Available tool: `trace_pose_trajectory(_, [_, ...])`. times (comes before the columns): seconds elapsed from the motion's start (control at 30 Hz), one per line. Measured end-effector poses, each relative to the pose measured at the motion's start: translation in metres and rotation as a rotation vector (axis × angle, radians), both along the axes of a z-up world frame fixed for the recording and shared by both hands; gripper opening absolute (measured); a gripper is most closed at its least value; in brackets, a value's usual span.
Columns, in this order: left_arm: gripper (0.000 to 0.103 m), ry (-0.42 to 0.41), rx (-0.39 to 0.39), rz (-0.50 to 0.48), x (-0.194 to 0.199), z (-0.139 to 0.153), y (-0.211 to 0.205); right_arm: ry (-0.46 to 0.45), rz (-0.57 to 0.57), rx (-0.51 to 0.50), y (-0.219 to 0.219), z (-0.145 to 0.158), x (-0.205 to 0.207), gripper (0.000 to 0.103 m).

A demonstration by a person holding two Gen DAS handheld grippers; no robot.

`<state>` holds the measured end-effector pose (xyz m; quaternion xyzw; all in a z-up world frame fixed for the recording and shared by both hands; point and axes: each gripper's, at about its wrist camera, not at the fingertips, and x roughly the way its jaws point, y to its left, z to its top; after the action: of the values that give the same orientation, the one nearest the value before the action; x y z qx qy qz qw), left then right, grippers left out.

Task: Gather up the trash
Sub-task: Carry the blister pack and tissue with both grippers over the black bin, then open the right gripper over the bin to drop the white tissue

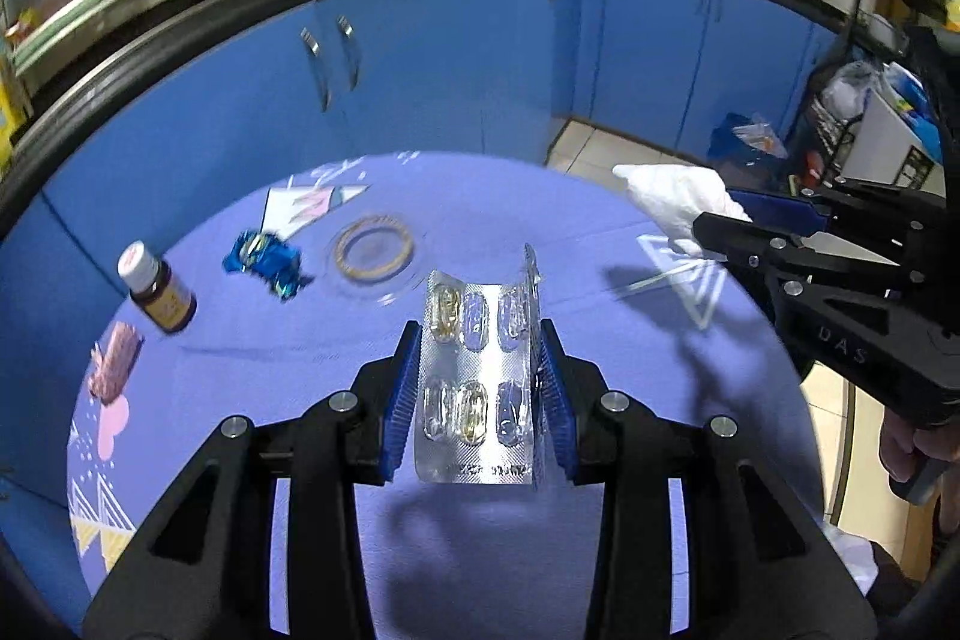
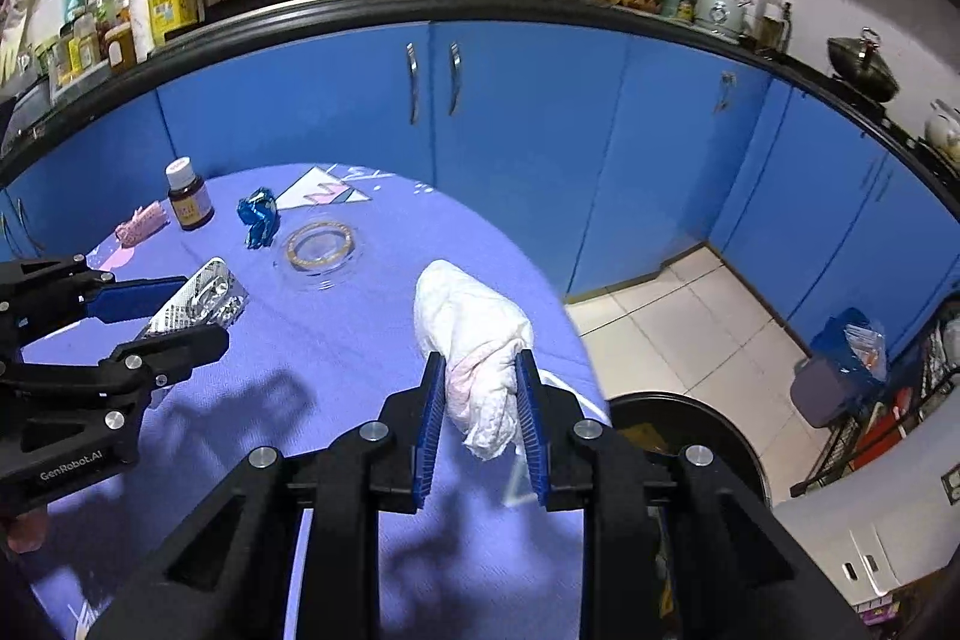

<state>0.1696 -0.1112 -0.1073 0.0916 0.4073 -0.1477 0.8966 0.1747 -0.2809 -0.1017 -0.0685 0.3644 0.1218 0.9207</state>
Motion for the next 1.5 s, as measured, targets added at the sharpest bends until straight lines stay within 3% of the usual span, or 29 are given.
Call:
trace_pose_trajectory(0.53, [0.039, -0.062, 0.018, -0.094, -0.014, 0.035, -0.064, -0.090, -0.086, 0.010, -0.064, 0.036, -0.045, 0.024])
trace_pose_trajectory(0.93, [0.039, -0.076, 0.053, -0.174, -0.009, 0.038, -0.120, -0.114, -0.136, 0.010, -0.108, 0.042, -0.054, 0.024])
trace_pose_trajectory(1.5, [0.039, -0.077, 0.055, -0.159, 0.002, 0.037, -0.130, -0.176, -0.175, -0.002, -0.123, 0.053, -0.046, 0.024])
